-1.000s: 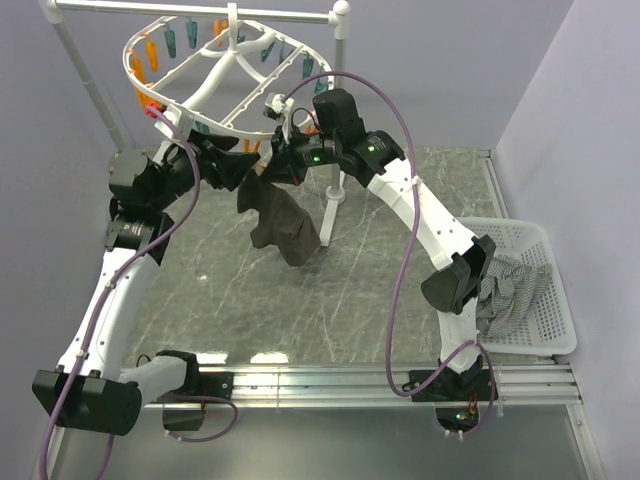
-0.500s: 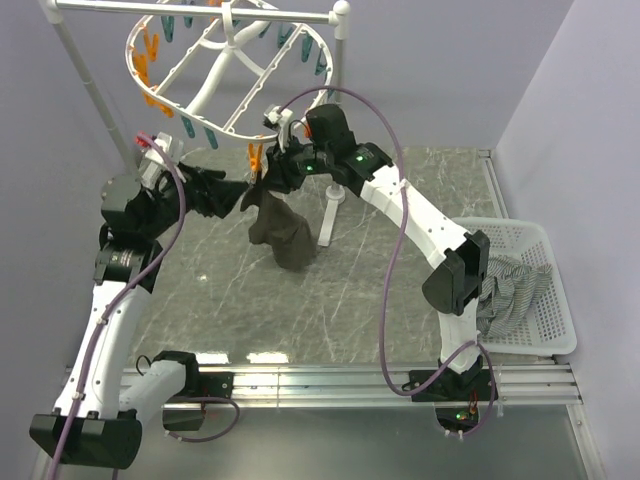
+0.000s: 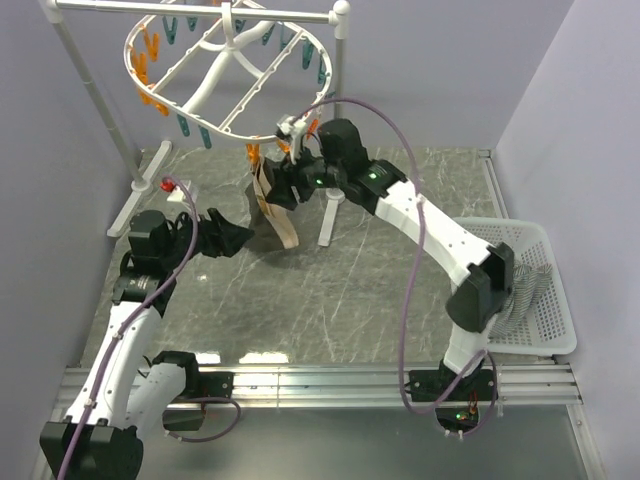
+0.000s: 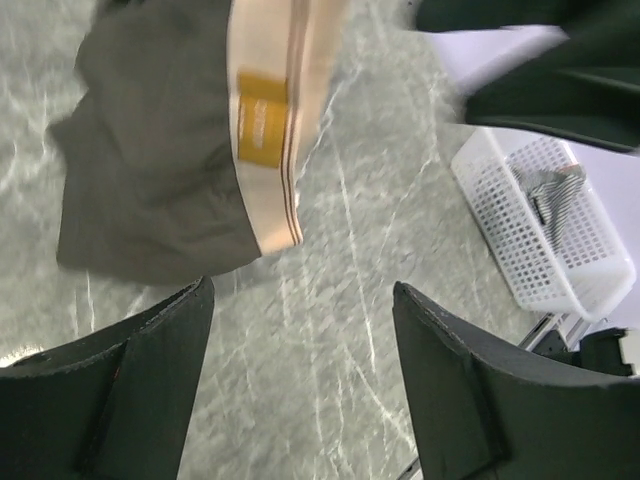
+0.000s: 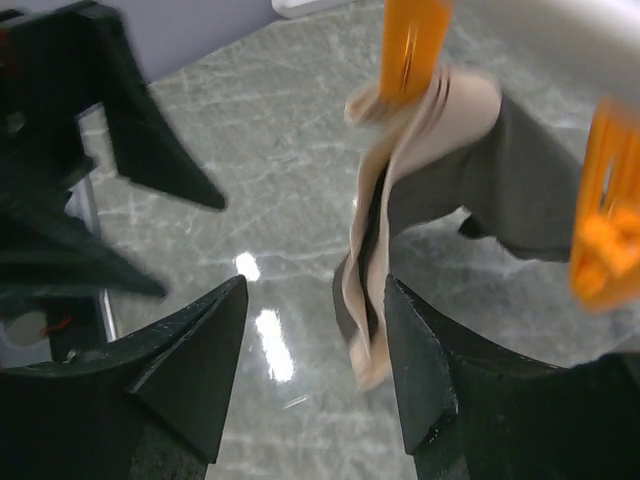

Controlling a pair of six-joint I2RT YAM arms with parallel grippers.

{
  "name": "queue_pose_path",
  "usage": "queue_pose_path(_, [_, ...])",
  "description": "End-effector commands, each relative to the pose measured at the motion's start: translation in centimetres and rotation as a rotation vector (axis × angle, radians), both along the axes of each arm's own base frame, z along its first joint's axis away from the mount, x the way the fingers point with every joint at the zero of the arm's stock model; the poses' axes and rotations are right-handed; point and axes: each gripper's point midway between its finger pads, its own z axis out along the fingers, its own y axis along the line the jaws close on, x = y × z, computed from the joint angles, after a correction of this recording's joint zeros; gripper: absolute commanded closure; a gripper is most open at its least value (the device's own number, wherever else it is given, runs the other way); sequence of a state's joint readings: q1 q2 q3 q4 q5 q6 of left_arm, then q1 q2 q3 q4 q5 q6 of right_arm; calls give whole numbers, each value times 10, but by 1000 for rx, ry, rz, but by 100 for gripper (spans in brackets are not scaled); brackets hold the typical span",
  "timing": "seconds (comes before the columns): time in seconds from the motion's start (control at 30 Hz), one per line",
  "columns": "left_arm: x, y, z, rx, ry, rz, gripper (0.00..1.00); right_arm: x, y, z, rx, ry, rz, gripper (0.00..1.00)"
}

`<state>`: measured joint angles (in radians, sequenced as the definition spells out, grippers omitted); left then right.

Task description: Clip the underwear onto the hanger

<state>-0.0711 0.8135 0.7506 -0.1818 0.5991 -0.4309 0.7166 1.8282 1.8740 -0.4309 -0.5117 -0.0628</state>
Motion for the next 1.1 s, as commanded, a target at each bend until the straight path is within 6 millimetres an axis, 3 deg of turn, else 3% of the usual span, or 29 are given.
queue_pose_path(0.0, [9,2,-2,8,-47,8,24,-13,-26,40,95,-68,-56,36])
queue_pose_path(0.07, [16,1,-7,13,-43,3,24,-15,-44,43,111,-63,-84,35])
queue_pose_path(0.1, [19,0,-5,14,-60,1,24,-17,-50,24,100,-16,-99,35])
queue_pose_path(0.17, [26,-2,-11,17,-51,-3,24,-18,-66,17,99,-8,-119,35])
queue_pose_path(0.2, [29,-3,-7,13,-77,-5,24,-19,-73,-4,76,21,-127,34])
queue_pose_path(0.4, [37,-11,-9,2,-90,-39,29,-21,-104,-49,47,46,-169,33])
queue_pose_path(0.6, [25,-21,9,21,-205,-143,33,0,-122,-43,83,25,-221,34])
queue_pose_path(0.73, [27,-21,13,5,-193,-128,37,11,-120,-41,107,41,-215,37])
queue_pose_path(0.9, [32,-19,14,-17,-167,-94,41,17,-116,-53,105,62,-200,37])
queue_pose_path(1.07, [25,-24,20,2,-203,-150,44,27,-122,-64,94,93,-220,36])
